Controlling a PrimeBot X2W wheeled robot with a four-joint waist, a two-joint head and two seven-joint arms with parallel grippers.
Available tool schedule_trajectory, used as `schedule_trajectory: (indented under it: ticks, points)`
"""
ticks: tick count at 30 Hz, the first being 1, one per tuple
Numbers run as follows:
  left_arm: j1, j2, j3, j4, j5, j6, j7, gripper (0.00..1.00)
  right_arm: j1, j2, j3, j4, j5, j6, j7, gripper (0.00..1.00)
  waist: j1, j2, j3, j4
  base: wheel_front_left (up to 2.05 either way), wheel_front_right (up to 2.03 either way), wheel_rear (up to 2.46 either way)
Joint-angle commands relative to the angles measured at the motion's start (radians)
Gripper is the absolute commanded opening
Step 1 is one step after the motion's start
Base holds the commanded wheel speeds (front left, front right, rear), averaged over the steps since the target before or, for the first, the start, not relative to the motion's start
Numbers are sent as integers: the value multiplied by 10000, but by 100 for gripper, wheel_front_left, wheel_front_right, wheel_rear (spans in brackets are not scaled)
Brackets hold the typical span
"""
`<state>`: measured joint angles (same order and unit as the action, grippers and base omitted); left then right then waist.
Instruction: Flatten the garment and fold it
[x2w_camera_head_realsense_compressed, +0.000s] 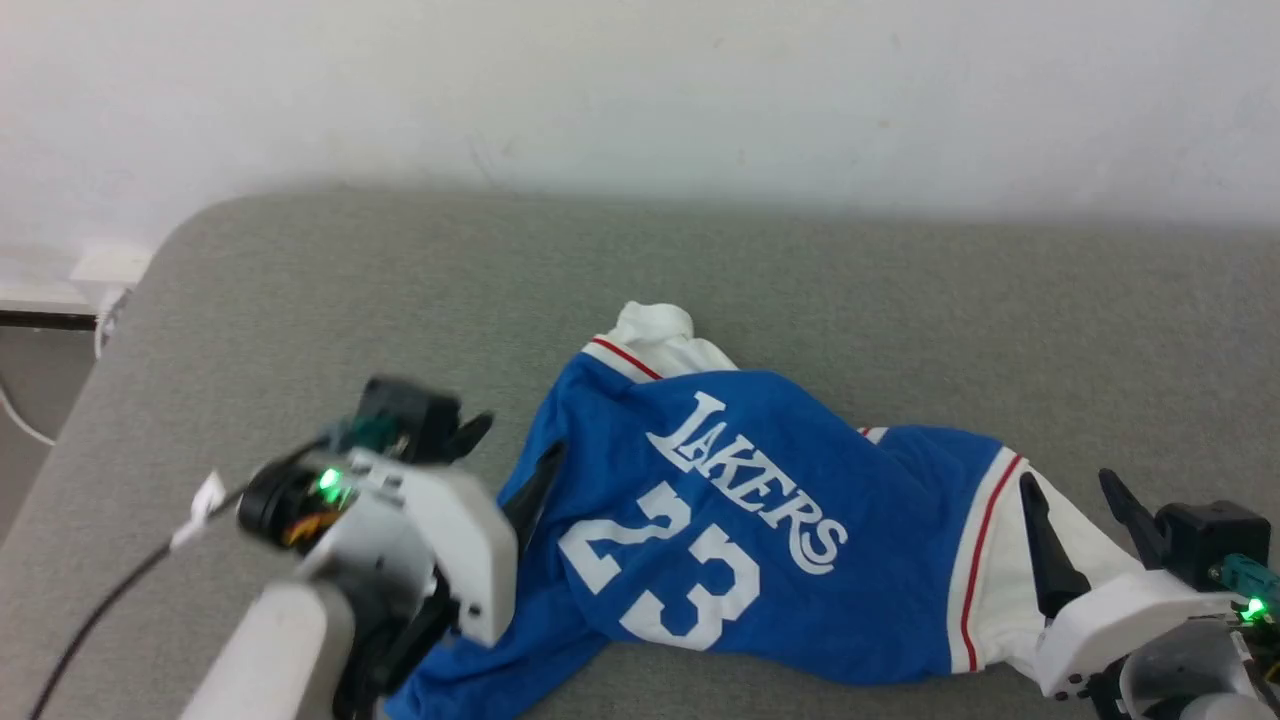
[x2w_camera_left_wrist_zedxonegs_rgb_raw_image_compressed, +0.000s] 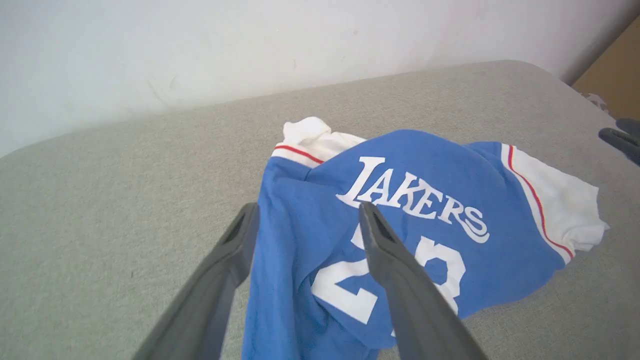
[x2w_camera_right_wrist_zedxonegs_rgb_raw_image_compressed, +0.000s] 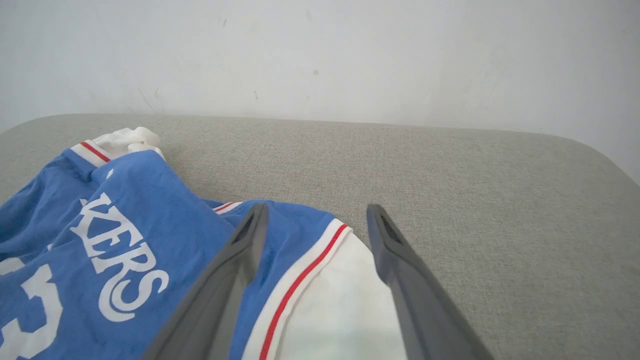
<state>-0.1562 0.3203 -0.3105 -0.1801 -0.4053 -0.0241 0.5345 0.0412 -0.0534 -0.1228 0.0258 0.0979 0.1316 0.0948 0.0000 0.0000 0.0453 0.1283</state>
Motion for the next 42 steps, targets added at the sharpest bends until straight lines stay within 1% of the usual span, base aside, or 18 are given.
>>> schedule_trajectory:
  ticks: [1,3,6,8,12,16,21,25,32,33,35,37,42]
  points:
    - [-780,-10,-213,326,-239,-395,310,100,-187,31,86,15,41,-9,-37,100,0,0,426,-448,0,0,0]
    - [-1623,53,-517,915,-589,-740,824,100,-320,31,200,-1,56,-9,-37,100,0,0,705,-725,0,0,0]
    - [-3020,322,-1036,1908,-1128,-993,1637,100,-532,31,299,-22,78,-9,-85,100,0,0,1175,-1169,0,0,0]
    - [-3943,516,-1308,2594,-1521,-1044,1988,100,-666,31,353,0,115,-9,-146,100,0,0,1489,-1487,0,0,0]
    - [-5501,1133,-2172,3926,-2088,-1061,2623,100,-925,31,486,158,237,-9,-343,100,0,0,2045,-2117,0,0,0]
    - [-6613,1610,-2820,5105,-2469,-1063,2882,100,-1148,31,583,388,394,-9,-588,100,0,0,2480,-2664,0,0,0]
    - [-7482,1944,-3460,6316,-2878,-1064,3336,100,-1352,31,728,704,526,-9,-855,100,0,0,2798,-3132,0,0,0]
    - [-7906,1909,-3571,7025,-3409,-1065,3632,100,-1486,31,782,906,602,-9,-1015,100,0,0,2989,-3350,0,0,0]
    - [-8174,1961,-4008,7633,-3717,-1065,3760,100,-1575,31,838,1103,664,-9,-1193,100,0,0,3169,-3484,0,0,0]
    - [-8151,1923,-3970,7762,-3887,-1065,3788,0,-1584,31,841,1129,665,-9,-1220,100,0,0,3182,-3488,0,0,0]
    - [-8067,1842,-3910,7977,-4263,-1065,4016,0,-1593,31,829,1185,661,-9,-1261,100,0,0,3173,-3466,0,0,0]
    - [-8047,1806,-3828,8009,-4440,-1065,3887,0,-1586,31,798,1236,657,-9,-1276,100,0,0,3125,-3379,0,0,0]
    - [-7857,1708,-3287,8075,-4595,-986,2390,0,-1508,32,754,1358,580,-9,-1294,100,0,0,2694,-3045,0,0,0]
